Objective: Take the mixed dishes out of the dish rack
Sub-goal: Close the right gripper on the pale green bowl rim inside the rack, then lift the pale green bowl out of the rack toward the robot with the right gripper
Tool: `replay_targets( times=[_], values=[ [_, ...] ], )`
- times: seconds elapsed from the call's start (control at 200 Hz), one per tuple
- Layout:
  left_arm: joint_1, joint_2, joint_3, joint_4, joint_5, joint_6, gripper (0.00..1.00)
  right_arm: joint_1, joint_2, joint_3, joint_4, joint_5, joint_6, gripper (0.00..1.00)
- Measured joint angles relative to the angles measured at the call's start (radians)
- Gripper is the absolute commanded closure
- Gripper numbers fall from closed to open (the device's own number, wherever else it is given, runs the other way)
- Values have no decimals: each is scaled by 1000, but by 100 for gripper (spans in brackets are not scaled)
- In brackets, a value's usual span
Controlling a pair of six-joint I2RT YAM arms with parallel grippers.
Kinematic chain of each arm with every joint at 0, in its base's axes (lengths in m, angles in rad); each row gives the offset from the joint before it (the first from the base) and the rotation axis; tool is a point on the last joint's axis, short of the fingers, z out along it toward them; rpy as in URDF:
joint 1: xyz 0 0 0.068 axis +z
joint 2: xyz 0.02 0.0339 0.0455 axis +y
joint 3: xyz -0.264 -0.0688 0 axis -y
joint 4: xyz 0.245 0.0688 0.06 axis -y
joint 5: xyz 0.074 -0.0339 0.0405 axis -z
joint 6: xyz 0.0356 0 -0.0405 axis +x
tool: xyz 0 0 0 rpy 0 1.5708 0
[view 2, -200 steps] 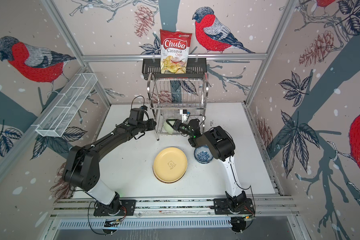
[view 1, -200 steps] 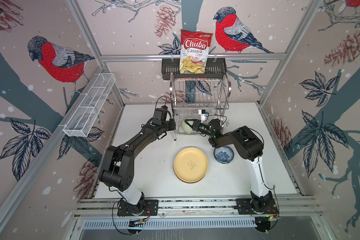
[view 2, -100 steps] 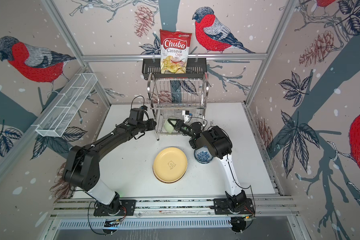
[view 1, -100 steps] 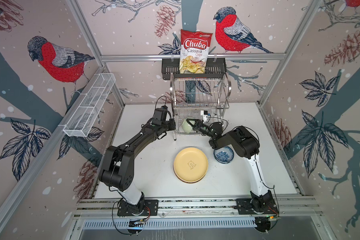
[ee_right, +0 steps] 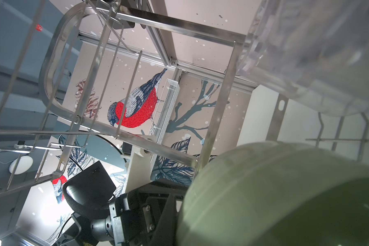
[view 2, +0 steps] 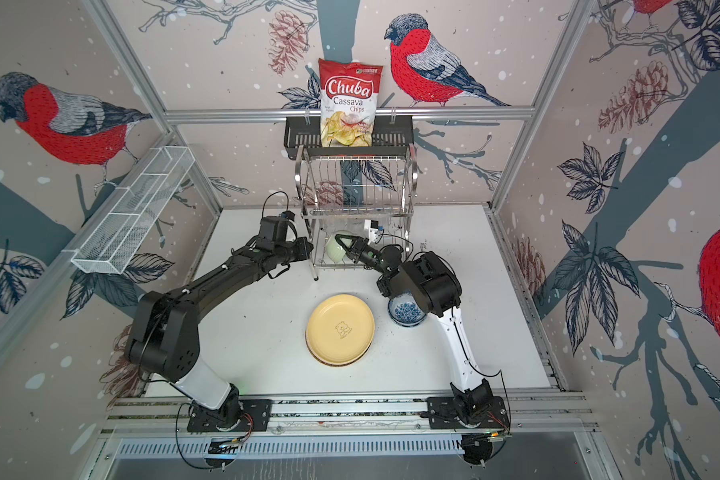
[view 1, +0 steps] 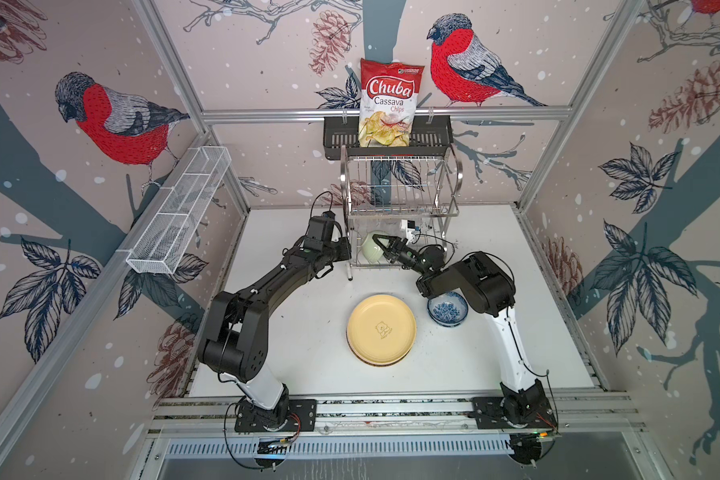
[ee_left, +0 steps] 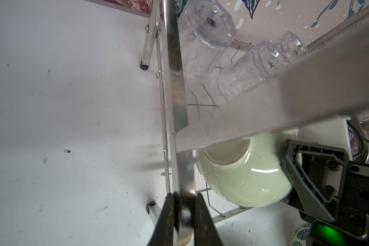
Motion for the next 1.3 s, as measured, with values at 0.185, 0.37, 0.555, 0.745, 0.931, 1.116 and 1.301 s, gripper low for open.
replay_targets(
  times=[0.185, 0.37, 0.555, 0.745, 0.931, 1.116, 1.301],
  values=[
    [0, -1, -1, 1, 0, 0, 100, 1, -17, -10, -31, -5, 0, 100],
    [0, -1, -1, 1, -1, 0, 100, 2, -50, -24, -66, -19, 1, 100],
    [0, 0, -2, 6, -1, 3, 100, 2, -88, -25, -35, -39, 2, 100],
    [0, -1, -3, 7, 0, 5, 100, 3, -96, -32, -41, -41, 6, 100],
    [0, 0, -3, 7, 0, 5, 100, 7, -132, -48, -40, -42, 15, 100],
    [0, 0, -3, 7, -1, 5, 100, 10, -164, -106, -42, -43, 24, 100],
    [0, 0, -3, 7, -8, 7, 100, 13, -206, -158, -41, -44, 24, 100]
  ],
)
